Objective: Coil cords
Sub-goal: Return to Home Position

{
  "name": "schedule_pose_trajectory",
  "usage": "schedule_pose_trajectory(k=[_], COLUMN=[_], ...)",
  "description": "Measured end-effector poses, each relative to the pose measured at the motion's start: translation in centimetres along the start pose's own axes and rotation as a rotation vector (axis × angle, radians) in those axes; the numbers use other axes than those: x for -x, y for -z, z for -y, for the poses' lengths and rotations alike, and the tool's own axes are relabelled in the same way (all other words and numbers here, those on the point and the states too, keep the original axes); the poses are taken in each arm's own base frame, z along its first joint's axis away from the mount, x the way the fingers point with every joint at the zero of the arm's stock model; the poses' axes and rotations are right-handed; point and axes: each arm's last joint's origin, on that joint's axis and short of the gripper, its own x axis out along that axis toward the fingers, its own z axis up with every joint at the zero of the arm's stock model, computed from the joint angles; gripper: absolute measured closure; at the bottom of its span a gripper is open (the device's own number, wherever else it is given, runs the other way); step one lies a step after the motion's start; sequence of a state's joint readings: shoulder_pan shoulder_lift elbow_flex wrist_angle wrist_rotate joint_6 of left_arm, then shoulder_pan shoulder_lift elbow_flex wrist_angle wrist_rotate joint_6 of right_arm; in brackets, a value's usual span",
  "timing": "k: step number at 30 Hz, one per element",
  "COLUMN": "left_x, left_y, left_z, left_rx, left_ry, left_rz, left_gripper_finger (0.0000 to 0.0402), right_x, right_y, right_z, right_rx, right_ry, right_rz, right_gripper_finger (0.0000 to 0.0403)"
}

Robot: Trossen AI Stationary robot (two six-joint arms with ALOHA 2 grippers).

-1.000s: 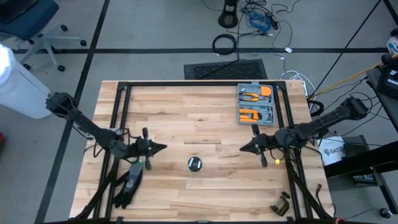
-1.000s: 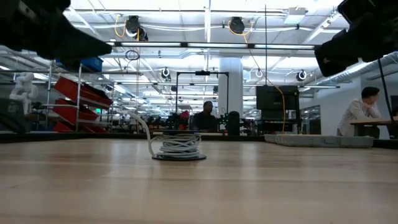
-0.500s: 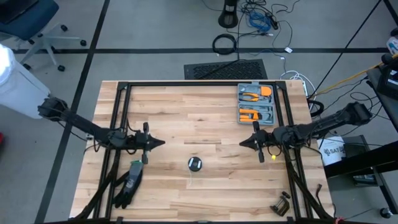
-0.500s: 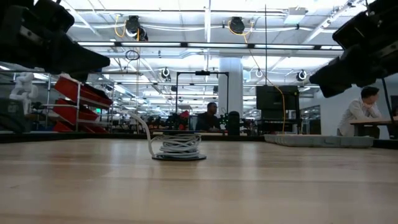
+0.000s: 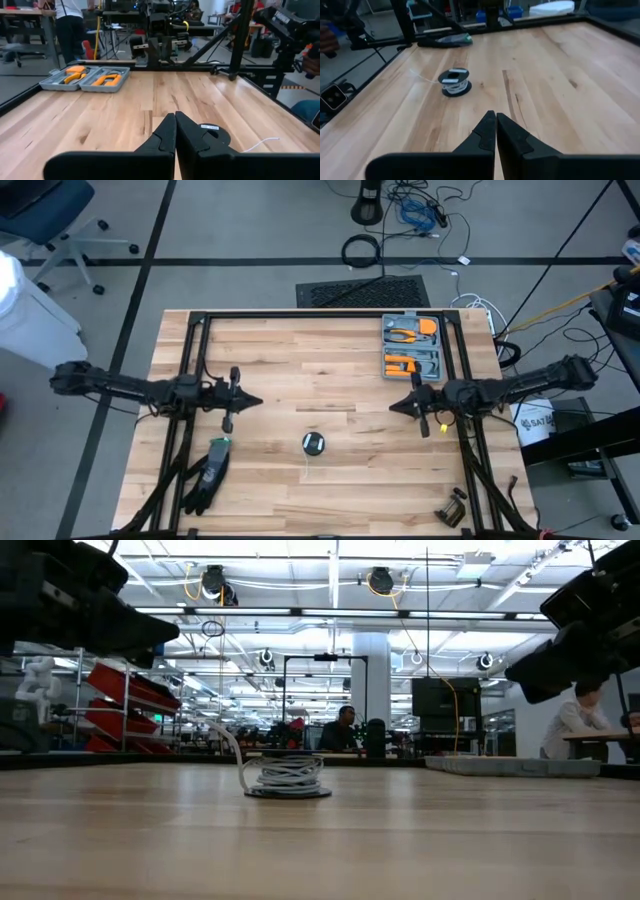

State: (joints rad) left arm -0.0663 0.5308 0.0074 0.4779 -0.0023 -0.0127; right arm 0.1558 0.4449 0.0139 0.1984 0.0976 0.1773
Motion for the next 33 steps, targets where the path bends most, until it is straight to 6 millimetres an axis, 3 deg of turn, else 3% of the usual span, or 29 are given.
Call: schedule_pose_trajectory(k=[17, 33], left_x=[2.0, 3.4], left_y=[0.0, -0.4], left_z=[-0.1, -0.2], left_rx=[0.059, 0.032], left_ry=[0.026, -0.04], left_rz=[-0.005, 0.071], left_gripper_finger=[0.0401, 0.0401], right_x=[2.2, 2.6], right_y=[-1.1, -1.5], right_z=[0.0, 0.1], right_rx=[0.025, 0.053], right_ry=[-0.017, 0.004], right_rz=[0.162, 0.22], right_gripper_finger=[0.0403, 0.0403])
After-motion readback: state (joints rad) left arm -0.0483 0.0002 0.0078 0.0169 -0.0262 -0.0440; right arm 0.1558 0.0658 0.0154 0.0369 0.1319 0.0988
